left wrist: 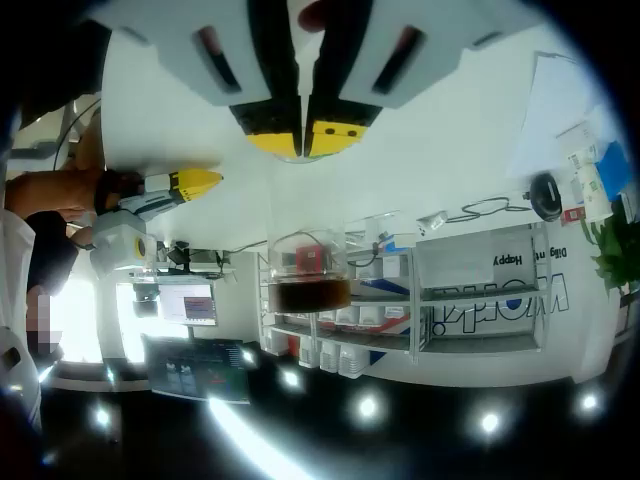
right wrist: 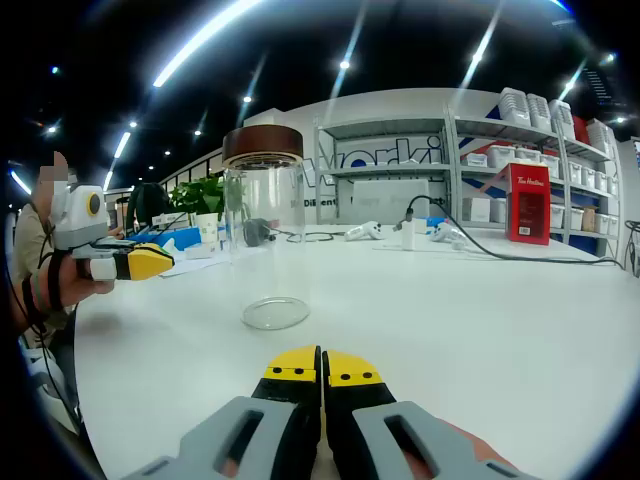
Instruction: Clamp the coffee can twist off the lid put the lid on the table pick up the lid cover the can tighten the lid
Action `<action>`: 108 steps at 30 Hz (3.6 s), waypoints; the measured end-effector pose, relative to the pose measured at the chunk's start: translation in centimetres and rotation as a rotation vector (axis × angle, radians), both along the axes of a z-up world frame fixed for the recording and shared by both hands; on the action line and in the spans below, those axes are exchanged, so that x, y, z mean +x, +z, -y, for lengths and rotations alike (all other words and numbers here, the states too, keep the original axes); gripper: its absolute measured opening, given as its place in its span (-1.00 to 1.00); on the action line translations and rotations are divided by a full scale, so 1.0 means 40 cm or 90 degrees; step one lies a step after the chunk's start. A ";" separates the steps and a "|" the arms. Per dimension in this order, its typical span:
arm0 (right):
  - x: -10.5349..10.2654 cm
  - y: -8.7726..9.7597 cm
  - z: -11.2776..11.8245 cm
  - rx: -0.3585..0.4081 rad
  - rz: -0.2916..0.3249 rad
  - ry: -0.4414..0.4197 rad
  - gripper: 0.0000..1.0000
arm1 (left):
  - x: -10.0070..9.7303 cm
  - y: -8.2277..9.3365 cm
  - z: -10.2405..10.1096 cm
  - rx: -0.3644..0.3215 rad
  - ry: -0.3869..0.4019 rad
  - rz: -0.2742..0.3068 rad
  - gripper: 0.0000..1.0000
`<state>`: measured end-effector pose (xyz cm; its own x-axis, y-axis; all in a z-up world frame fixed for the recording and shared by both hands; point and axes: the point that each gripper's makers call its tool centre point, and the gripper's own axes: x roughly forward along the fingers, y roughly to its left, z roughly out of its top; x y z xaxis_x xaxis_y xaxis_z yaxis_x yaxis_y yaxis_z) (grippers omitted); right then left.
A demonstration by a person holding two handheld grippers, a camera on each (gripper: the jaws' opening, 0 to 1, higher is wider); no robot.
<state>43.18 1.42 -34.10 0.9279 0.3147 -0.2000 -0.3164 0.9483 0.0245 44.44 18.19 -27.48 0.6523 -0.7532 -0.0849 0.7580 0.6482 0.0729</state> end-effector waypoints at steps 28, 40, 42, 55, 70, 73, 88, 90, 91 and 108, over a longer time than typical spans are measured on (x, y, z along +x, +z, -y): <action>-0.002 -0.001 -0.006 -0.002 -0.002 0.010 -1.00 | 0.009 0.014 0.018 0.003 -0.055 0.020 -1.00; -0.001 -0.001 -0.006 -0.003 -0.002 0.011 -1.00 | 0.013 0.013 0.018 0.004 -0.068 0.023 -1.00; -0.001 -0.001 -0.007 -0.003 -0.003 0.011 -1.00 | 0.014 0.013 0.016 0.004 -0.068 0.023 -0.99; -0.001 0.000 -0.005 -0.006 0.000 0.010 -1.00 | 0.016 0.016 0.016 0.002 -0.088 0.037 -0.86; 0.001 -0.003 0.000 -0.010 -0.002 0.007 -1.00 | 0.020 0.026 0.028 -0.015 -0.101 0.039 -0.59; 0.001 -0.004 0.001 -0.012 -0.002 0.005 -1.00 | 0.023 0.031 0.026 -0.026 -0.100 0.033 -0.52; 0.001 -0.010 -0.003 -0.019 -0.009 0.012 -1.00 | 0.046 0.039 0.045 -0.033 -0.100 0.032 -0.22; 0.001 -0.010 -0.003 -0.018 -0.009 0.011 -1.00 | 0.048 0.036 0.054 -0.035 -0.108 0.026 -0.20; 0.001 -0.010 -0.002 -0.018 -0.009 0.010 -1.00 | 0.049 0.035 0.056 -0.036 -0.109 0.025 -0.20; 0.000 -0.010 -0.002 -0.013 -0.012 0.007 -1.00 | 0.100 0.010 0.104 -0.036 -0.137 -0.002 -0.19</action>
